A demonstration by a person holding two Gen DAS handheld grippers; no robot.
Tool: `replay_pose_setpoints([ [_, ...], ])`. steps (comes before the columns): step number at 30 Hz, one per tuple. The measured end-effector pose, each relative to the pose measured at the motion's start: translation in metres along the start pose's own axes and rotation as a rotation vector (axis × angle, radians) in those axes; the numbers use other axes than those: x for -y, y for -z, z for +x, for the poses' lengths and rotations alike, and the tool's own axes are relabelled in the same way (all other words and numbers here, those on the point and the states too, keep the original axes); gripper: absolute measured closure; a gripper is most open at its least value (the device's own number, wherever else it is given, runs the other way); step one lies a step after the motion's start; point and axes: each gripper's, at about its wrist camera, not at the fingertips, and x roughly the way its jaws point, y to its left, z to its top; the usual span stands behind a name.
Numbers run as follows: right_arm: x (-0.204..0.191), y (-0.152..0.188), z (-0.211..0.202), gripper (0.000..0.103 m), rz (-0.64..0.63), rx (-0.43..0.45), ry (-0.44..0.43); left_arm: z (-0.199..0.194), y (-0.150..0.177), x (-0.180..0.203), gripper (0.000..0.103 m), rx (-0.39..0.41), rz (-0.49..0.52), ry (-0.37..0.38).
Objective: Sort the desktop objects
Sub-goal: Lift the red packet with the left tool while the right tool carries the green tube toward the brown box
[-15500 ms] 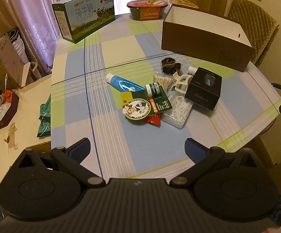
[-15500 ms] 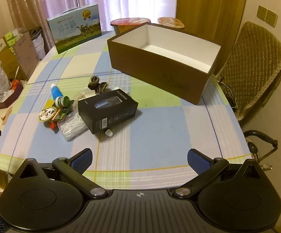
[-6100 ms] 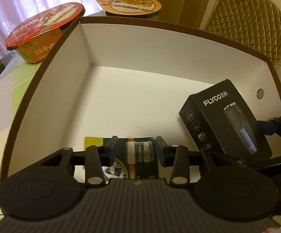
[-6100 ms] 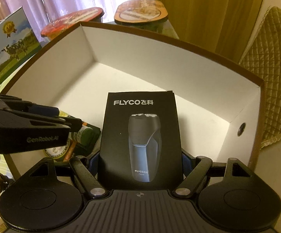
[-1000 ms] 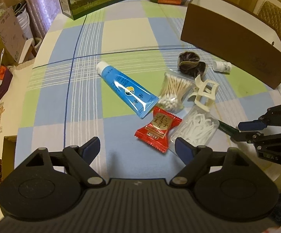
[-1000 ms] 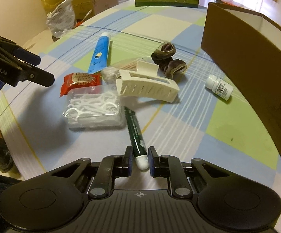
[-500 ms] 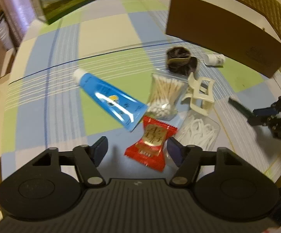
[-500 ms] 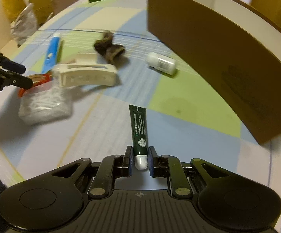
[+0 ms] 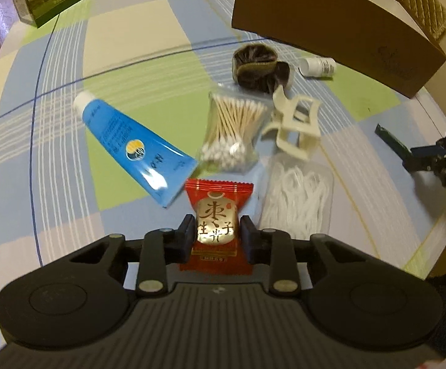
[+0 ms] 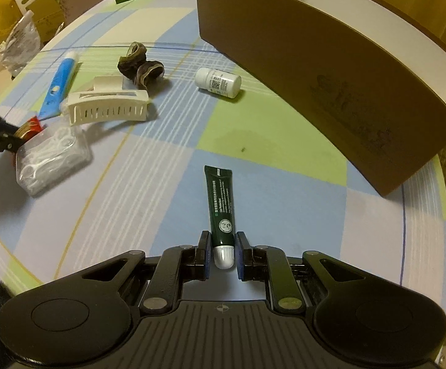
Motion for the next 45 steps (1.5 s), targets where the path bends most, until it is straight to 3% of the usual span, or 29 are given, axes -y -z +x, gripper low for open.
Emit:
replay_pose_setpoints([
  [5,0.000,-0.005,0.001,0.085,-0.006,0.015,-0.015,-0.006,0.014,-0.006,0.079,-0.006,-0.054,-0.007],
  [7,-0.002,-0.008,0.004,0.071,-0.023,0.020,-0.009,-0.006,0.016,-0.007,0.079,-0.004,-0.063,-0.014],
  [10,-0.004,-0.012,0.007,0.065,-0.035,0.035,-0.010,-0.005,0.013,-0.006,0.078,0.007,-0.071,-0.028],
  [20,-0.003,-0.016,0.015,0.066,-0.028,0.037,-0.008,-0.008,0.016,-0.018,0.080,0.003,-0.195,-0.123],
  [23,-0.006,-0.013,0.012,0.089,-0.056,0.036,-0.017,-0.010,0.020,-0.022,0.080,-0.003,-0.216,-0.131],
  [35,-0.005,-0.014,-0.004,0.089,-0.004,0.014,-0.092,-0.019,0.030,-0.013,0.081,-0.008,-0.276,-0.122],
  [45,0.004,-0.027,-0.030,0.089,0.054,0.046,-0.155,-0.050,0.003,0.016,0.081,0.088,-0.214,-0.068],
])
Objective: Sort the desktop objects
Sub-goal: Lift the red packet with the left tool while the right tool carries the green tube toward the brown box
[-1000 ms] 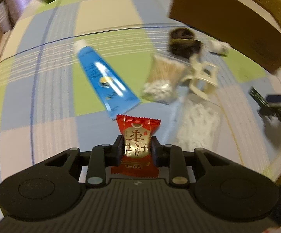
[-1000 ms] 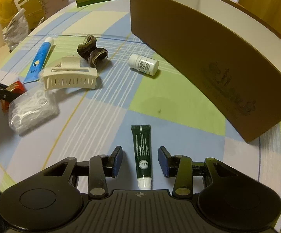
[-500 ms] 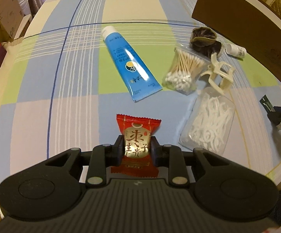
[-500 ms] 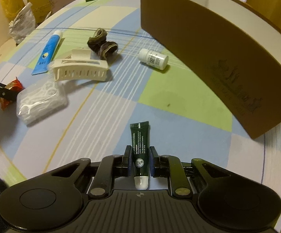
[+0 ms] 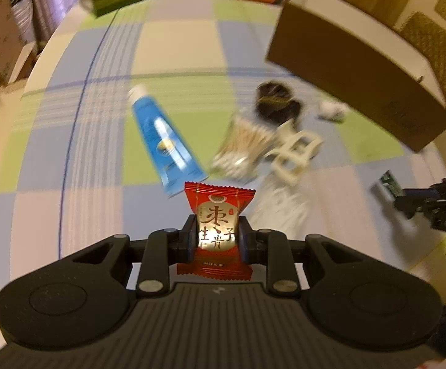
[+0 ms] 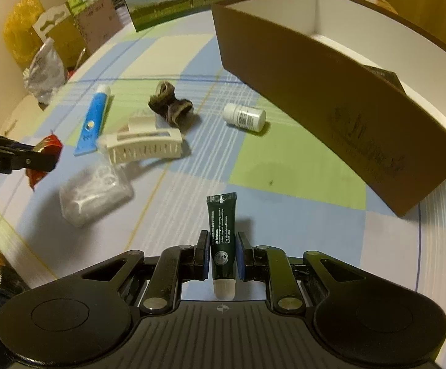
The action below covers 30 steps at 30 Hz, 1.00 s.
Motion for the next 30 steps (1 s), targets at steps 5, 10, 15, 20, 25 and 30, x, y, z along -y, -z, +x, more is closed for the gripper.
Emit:
replay_pose_setpoints([
  [5,0.002,-0.011,-0.017,0.089,0.017,0.047,-0.037,-0.007,-0.016,0.026,0.081,0.028,0.061,0.051],
  [10,0.005,-0.025,-0.033,0.089,0.019,0.097,-0.059,-0.009,-0.035,0.056,0.081,0.068,0.120,0.107],
  [15,0.014,-0.035,-0.046,0.089,0.025,0.133,-0.056,-0.009,-0.056,0.084,0.081,0.104,0.177,0.152],
  [20,0.029,-0.046,-0.060,0.089,0.039,0.169,-0.052,-0.006,-0.075,0.109,0.081,0.129,0.224,0.184],
  [25,0.049,-0.064,-0.073,0.089,0.053,0.215,-0.048,-0.003,-0.098,0.130,0.081,0.150,0.248,0.208],
  [30,0.074,-0.087,-0.082,0.089,0.047,0.264,-0.023,0.001,-0.126,0.147,0.081,0.182,0.265,0.212],
])
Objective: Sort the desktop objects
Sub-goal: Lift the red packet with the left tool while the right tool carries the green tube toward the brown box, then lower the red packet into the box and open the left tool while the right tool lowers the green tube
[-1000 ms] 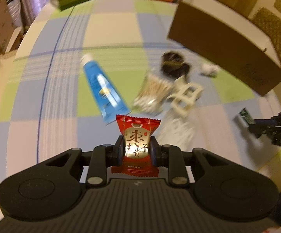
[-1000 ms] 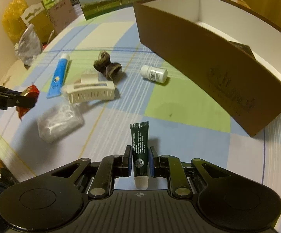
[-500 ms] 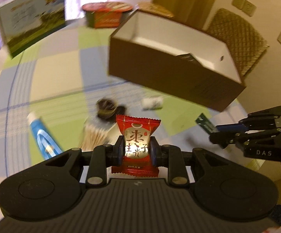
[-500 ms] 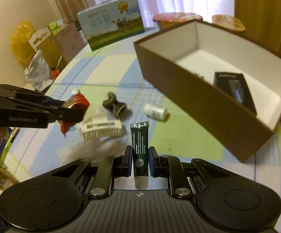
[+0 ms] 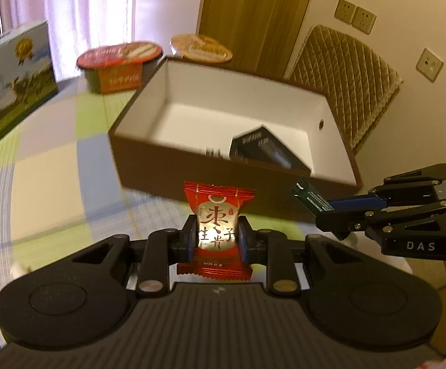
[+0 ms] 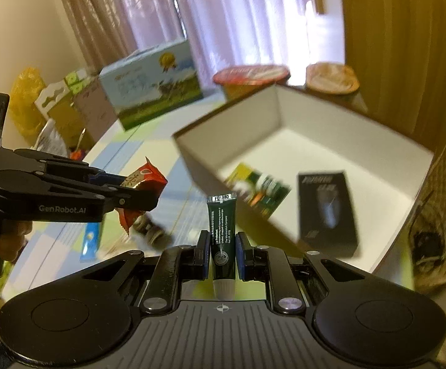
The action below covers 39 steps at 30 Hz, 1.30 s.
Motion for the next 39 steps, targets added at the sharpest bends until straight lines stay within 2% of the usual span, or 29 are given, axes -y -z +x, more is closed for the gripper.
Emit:
replay_pose_setpoints([
  [9,0.060,-0.050,0.025,0.089,-0.053,0.012,0.094,0.039,-0.065,0.009,0.081,0.040,0.029,0.008],
  [18,0.130,-0.080,0.077,0.089,-0.043,-0.090,0.183,0.113,-0.116,0.012,0.081,-0.024,0.042,-0.029],
  [26,0.167,-0.089,0.120,0.089,-0.012,-0.224,0.209,0.179,-0.141,-0.004,0.081,-0.116,0.009,-0.032],
  [30,0.176,-0.091,0.131,0.089,-0.003,-0.270,0.218,0.207,-0.146,-0.009,0.081,-0.169,0.019,-0.063],
  [39,0.181,-0.095,0.145,0.089,0.006,-0.300,0.217,0.251,-0.150,-0.025,0.080,-0.235,0.013,-0.119],
])
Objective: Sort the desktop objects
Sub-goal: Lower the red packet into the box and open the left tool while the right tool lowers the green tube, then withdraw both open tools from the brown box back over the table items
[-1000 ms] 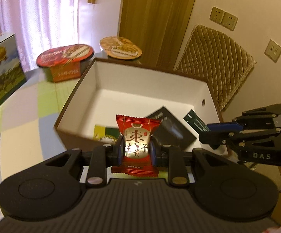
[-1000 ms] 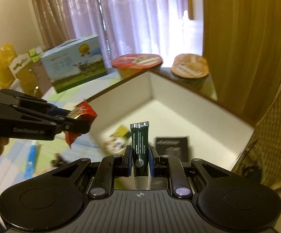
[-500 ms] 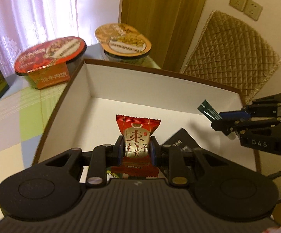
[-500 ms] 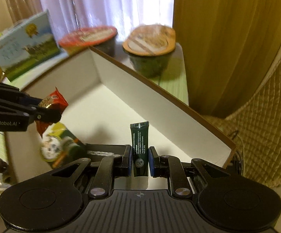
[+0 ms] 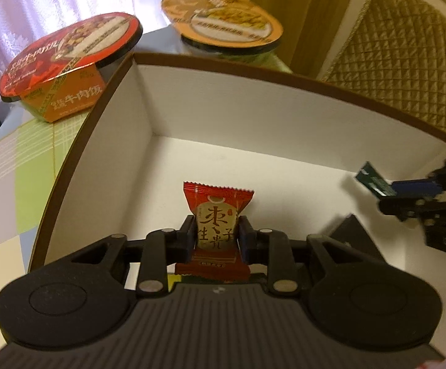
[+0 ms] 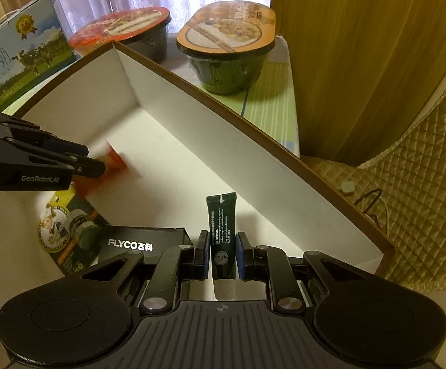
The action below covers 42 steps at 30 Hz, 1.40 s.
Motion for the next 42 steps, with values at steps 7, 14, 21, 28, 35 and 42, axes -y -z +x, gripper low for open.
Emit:
replay_pose_setpoints([
  [7,0.001,0.002,0.003,0.089,0.001,-0.014,0.001,0.007,0.002,-0.004,0.071,-0.004,0.018,-0.027],
  [14,0.001,0.003,0.002,0.089,-0.007,-0.004,0.028,0.001,0.002,-0.007,0.065,0.003,0.003,-0.025],
  [21,-0.001,0.008,-0.017,0.042,-0.022,0.044,0.019,-0.015,0.006,-0.008,0.038,0.030,0.016,-0.046],
  [28,-0.011,0.022,-0.041,0.010,-0.048,0.092,-0.006,-0.039,0.015,-0.006,0.022,0.058,0.046,-0.040],
  [35,-0.019,0.037,-0.067,0.002,-0.018,0.155,-0.012,-0.067,0.031,-0.006,0.016,0.089,0.036,-0.030],
  [42,-0.032,0.049,-0.092,0.002,-0.007,0.195,-0.013,-0.100,0.047,-0.005,0.015,0.136,0.023,-0.016],
])
